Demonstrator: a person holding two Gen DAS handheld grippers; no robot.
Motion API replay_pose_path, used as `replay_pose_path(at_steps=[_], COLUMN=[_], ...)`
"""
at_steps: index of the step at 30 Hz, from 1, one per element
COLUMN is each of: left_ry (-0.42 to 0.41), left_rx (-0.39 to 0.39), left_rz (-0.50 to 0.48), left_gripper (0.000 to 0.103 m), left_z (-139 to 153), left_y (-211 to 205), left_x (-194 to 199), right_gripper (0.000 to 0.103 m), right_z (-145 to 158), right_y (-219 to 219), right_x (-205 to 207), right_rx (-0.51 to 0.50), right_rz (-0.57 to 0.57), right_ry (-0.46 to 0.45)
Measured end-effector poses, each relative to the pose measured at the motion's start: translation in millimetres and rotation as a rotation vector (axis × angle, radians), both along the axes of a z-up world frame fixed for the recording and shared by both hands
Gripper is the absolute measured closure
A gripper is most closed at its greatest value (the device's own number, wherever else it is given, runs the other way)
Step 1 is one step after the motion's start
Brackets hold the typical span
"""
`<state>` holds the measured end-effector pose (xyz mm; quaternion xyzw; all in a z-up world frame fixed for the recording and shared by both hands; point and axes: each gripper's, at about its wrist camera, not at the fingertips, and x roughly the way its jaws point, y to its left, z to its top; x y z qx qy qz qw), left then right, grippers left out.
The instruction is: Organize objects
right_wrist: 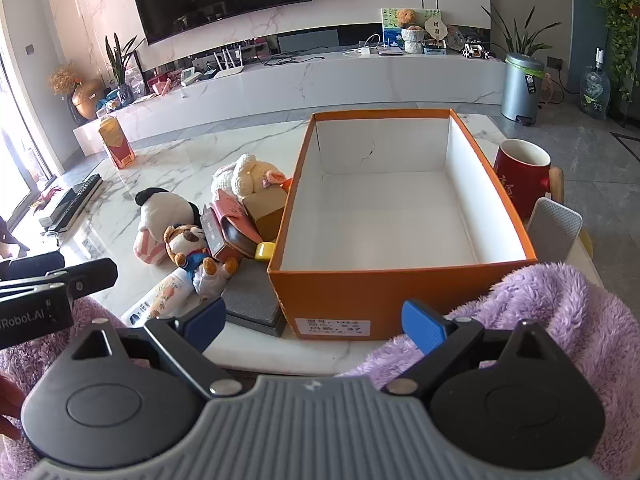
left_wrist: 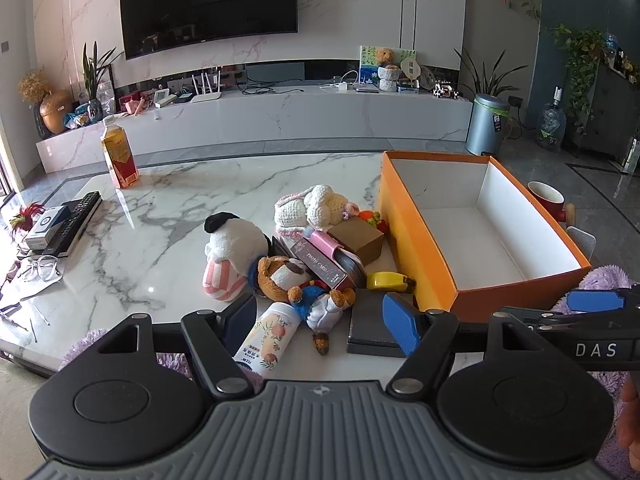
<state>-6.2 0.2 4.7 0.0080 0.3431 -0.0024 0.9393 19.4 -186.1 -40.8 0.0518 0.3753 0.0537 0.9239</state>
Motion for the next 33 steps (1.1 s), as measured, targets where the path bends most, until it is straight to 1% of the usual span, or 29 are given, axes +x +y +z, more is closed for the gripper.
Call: replay_pose_path(at_steps=[6,9,12,33], left_ry=[0.014,0.015,0.021,0.035], left_rx=[-0.015,0.0,-0.009,-0.004], left_rz=[-0.012,-0.016,-0.014,-0.009], left_gripper=[0.02,0.02,0.02,0.02], left_z=[-0.3,-0.4,-1.0,-2.9], left_y=[0.6,-1.3,-0.2,0.3], left_x=[-0.8,-1.1,-0.2,-0.4], right_gripper=[0.008,0.008,0.008,0.008], right_z=[-1.2,-2.0,-2.1,-4.0], right_y=[0.9,2.0,2.0,4.1], right_x=[-0.1,-0.1,-0.1,0.9], right_rx=[0.0,-0.007,-0.008,-0.014], right_rz=[0.003,0.006,0.005,0.016], right_ry=[0.005,0.008,0.007,0.013])
